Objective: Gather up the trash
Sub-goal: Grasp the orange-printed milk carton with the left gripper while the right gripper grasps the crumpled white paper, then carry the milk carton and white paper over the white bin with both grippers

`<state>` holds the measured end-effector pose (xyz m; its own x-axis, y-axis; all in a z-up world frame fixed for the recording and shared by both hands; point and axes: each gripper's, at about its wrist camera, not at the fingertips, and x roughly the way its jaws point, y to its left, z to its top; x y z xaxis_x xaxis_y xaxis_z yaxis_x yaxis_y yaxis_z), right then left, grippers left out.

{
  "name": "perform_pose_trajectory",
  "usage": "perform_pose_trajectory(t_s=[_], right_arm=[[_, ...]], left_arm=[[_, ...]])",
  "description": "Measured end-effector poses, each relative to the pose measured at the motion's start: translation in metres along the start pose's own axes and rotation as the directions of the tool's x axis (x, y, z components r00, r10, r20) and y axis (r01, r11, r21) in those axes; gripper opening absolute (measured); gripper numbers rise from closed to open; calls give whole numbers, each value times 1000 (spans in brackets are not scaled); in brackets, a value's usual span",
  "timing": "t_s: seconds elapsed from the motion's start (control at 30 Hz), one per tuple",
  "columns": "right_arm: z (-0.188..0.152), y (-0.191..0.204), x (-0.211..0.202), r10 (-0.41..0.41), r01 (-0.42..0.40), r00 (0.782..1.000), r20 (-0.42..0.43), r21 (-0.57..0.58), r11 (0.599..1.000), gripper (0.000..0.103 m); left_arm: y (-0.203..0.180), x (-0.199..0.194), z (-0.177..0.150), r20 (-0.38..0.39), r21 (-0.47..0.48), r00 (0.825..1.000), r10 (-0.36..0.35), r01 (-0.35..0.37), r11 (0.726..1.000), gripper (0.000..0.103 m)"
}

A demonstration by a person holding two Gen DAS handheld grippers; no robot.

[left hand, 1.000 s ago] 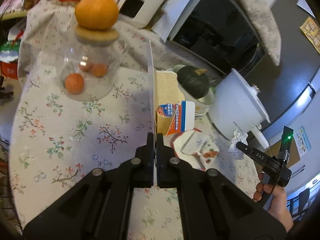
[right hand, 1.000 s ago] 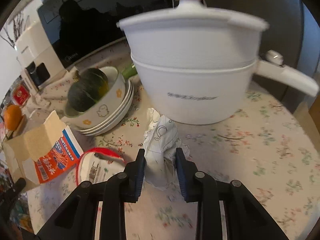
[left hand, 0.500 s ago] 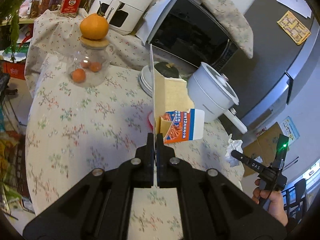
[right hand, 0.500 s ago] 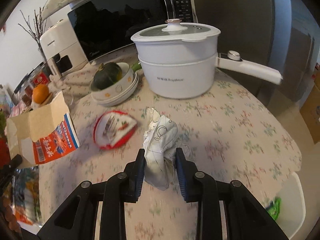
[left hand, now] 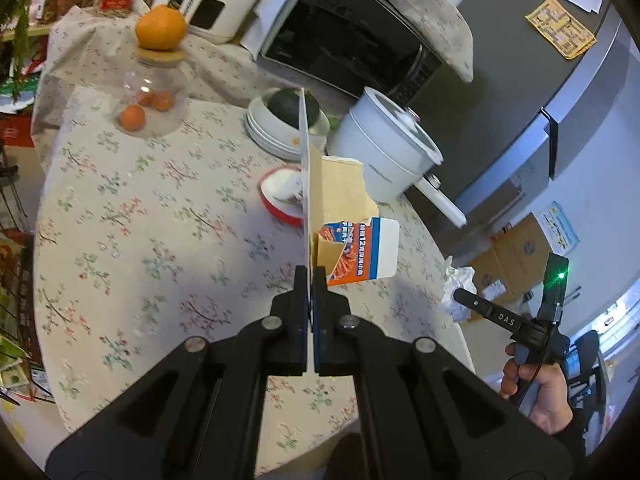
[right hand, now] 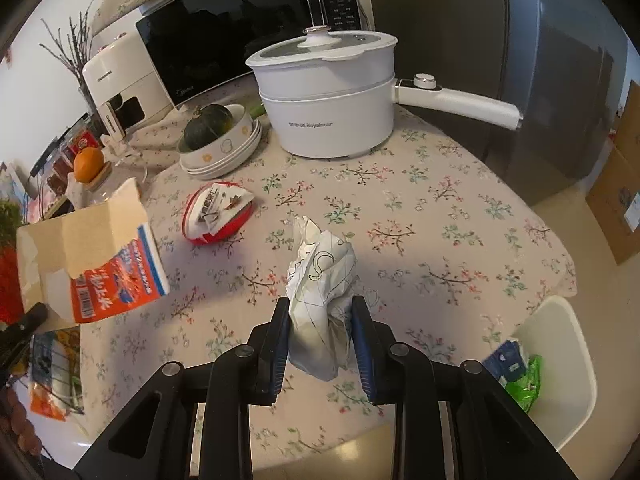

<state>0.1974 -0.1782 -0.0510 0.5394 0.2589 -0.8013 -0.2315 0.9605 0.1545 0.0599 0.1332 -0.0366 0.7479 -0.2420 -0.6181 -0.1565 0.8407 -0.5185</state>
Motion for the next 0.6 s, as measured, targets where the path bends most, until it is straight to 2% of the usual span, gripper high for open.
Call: perform_pose_trajectory(t_s=[0.27, 0.6], right_arm=[[-11, -17, -11, -11, 11, 999, -33, -2, 1000, 30], [-28, -96, -37, -75, 79, 996, -37, 119, 990, 30]], left_arm=[[-32, 17, -10, -72, 69, 996, -49, 54, 996, 2], [-95, 44, -30, -169, 181, 981, -96, 126, 975, 2]])
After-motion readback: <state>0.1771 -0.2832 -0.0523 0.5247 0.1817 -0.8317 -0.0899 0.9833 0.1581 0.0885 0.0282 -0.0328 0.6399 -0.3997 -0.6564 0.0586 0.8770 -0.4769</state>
